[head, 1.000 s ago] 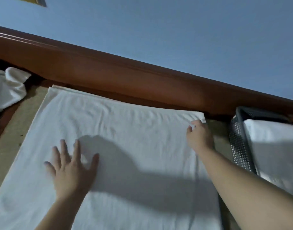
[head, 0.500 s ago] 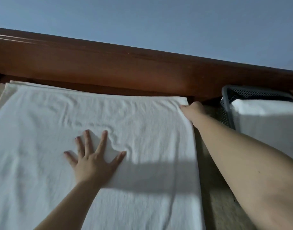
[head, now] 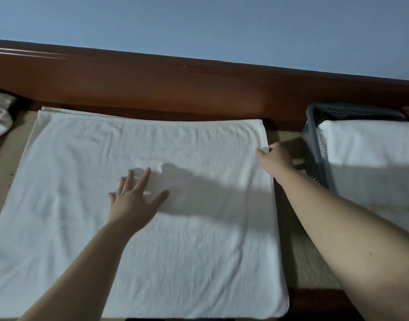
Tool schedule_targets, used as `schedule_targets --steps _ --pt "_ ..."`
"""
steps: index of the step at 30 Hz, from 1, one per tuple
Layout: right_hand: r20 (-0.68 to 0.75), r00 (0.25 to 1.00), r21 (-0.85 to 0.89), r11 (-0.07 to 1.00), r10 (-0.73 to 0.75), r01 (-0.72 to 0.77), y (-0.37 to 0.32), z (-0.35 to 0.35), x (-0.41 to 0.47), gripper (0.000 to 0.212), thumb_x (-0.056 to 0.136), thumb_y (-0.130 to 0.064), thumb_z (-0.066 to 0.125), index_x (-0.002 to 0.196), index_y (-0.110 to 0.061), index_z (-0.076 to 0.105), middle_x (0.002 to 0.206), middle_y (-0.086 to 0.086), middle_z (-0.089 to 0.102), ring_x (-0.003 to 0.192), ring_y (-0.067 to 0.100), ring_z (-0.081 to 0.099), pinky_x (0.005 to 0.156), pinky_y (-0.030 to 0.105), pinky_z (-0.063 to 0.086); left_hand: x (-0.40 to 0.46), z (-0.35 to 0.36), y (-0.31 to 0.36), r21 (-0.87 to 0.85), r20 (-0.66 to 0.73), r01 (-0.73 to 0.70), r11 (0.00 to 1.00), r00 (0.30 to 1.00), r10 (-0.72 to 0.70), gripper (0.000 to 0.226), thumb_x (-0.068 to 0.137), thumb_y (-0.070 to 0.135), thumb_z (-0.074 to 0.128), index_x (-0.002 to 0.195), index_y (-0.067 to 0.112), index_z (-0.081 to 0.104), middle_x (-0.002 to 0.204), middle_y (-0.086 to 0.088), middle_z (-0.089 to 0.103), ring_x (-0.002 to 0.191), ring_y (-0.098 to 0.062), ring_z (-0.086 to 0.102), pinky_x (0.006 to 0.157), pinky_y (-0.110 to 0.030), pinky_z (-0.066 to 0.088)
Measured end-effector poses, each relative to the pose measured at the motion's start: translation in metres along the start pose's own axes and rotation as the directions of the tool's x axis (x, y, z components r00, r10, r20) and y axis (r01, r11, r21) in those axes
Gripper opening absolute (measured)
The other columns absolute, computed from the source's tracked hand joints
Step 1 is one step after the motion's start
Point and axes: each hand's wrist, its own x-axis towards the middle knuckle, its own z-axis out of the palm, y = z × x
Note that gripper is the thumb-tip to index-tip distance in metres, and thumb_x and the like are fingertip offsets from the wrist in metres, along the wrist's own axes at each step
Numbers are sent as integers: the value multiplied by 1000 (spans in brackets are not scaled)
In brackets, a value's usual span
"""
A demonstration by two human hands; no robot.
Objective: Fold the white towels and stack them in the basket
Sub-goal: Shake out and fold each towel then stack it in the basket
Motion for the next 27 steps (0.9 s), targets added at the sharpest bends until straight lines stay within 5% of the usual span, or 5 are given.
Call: schedule_targets --steps 7,16,22,24,27 --pt "30 990 -24 990 140 -139 75 19 -116 50 96 -42 66 131 -6 60 125 15 64 108 34 63 79 37 50 -99 12 -70 16 1 3 1000 1000 -3 85 87 82 43 162 45 28 175 -3 6 160 -31 7 127 -55 18" --pt "176 951 97 957 253 -272 109 8 -168 30 93 -21 67 67 -11 55 69 7 57 66 25 55 57 32 33 -122 10 -91 9 85 -43 999 995 42 72 97 58 61 161 47 30 175 6 2 160 -23 5 127 -50 23" --pt "70 911 79 908 406 -411 97 16 -178 36 99 -20 62 119 9 67 116 26 70 106 41 67 76 32 47 -118 -1 -83 -81 109 24 996 994 -15 62 98 52 64 155 44 43 173 9 14 157 -24 17 124 -49 32" --pt "-93 919 -53 919 384 -390 77 23 -189 40 96 -22 62 127 3 63 128 27 63 118 41 60 94 39 51 -121 -5 -87 -101 89 61 993 995 -52 61 97 54 63 154 45 43 172 9 19 156 -23 19 122 -48 35" --pt "-141 974 -220 954 175 -203 20 45 -205 68 92 -29 69 150 -12 39 159 21 31 147 40 30 117 51 29 -124 -14 -103 -116 20 197 974 980 -196 65 97 57 61 156 42 39 169 2 26 154 -29 23 121 -50 34"
